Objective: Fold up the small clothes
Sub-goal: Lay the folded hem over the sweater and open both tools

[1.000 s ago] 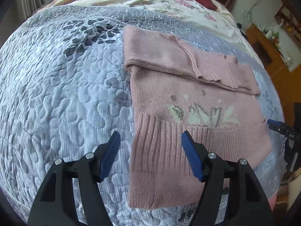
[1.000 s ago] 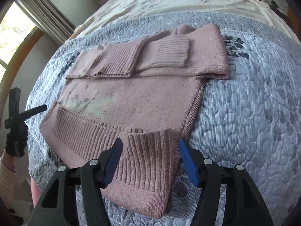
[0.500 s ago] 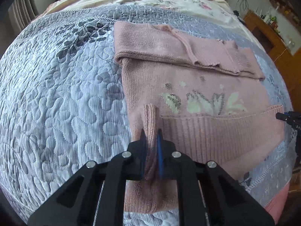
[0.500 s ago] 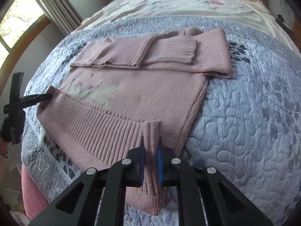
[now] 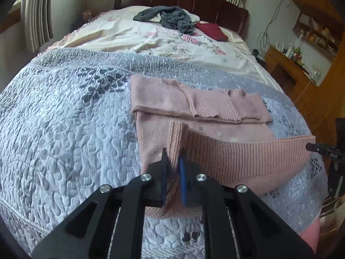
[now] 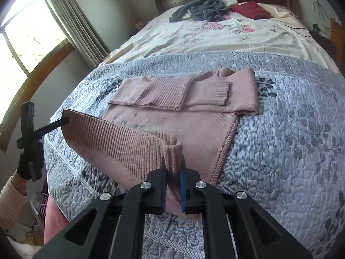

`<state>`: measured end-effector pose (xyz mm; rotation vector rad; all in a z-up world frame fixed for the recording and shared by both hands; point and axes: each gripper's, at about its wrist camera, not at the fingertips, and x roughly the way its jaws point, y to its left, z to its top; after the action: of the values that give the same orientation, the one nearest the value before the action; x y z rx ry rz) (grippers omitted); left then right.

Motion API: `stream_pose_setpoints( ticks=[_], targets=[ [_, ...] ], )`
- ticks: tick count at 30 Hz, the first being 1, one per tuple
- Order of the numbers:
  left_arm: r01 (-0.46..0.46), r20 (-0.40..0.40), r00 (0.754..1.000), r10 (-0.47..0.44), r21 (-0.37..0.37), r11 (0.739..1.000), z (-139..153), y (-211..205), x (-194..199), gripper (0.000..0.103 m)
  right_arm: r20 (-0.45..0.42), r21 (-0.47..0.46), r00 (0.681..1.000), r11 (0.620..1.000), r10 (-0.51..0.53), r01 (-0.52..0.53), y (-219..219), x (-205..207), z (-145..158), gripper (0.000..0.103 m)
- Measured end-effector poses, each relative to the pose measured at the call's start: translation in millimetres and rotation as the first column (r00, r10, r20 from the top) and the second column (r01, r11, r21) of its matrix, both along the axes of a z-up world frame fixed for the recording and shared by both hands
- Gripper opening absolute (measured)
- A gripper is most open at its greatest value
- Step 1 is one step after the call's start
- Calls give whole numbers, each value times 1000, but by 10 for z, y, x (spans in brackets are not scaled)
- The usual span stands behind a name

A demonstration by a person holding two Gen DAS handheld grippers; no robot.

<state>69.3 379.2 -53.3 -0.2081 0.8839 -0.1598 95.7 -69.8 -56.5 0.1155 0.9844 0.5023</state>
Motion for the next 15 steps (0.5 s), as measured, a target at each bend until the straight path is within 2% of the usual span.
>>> stream_pose_setpoints(
  ticks=[5, 9, 11, 15],
  targets=[
    [-13, 70, 997, 14, -12, 1000, 287, -18, 464, 8, 47, -4, 998, 999, -36, 36, -46, 414, 266, 9],
    [-33, 112, 993, 34, -9, 999, 461, -54, 926, 8, 74, -1, 995, 997, -73, 73, -79, 899, 456, 9],
    [-42, 122, 992, 45, -24, 999, 511, -51, 1176, 8, 81, -7, 993, 996, -87, 88, -77, 1139, 502, 9],
    [-60, 133, 989, 61, -6, 998, 499, -77, 1653, 8, 81, -29, 989, 992, -121, 123, -52, 1609, 480, 9]
  ],
)
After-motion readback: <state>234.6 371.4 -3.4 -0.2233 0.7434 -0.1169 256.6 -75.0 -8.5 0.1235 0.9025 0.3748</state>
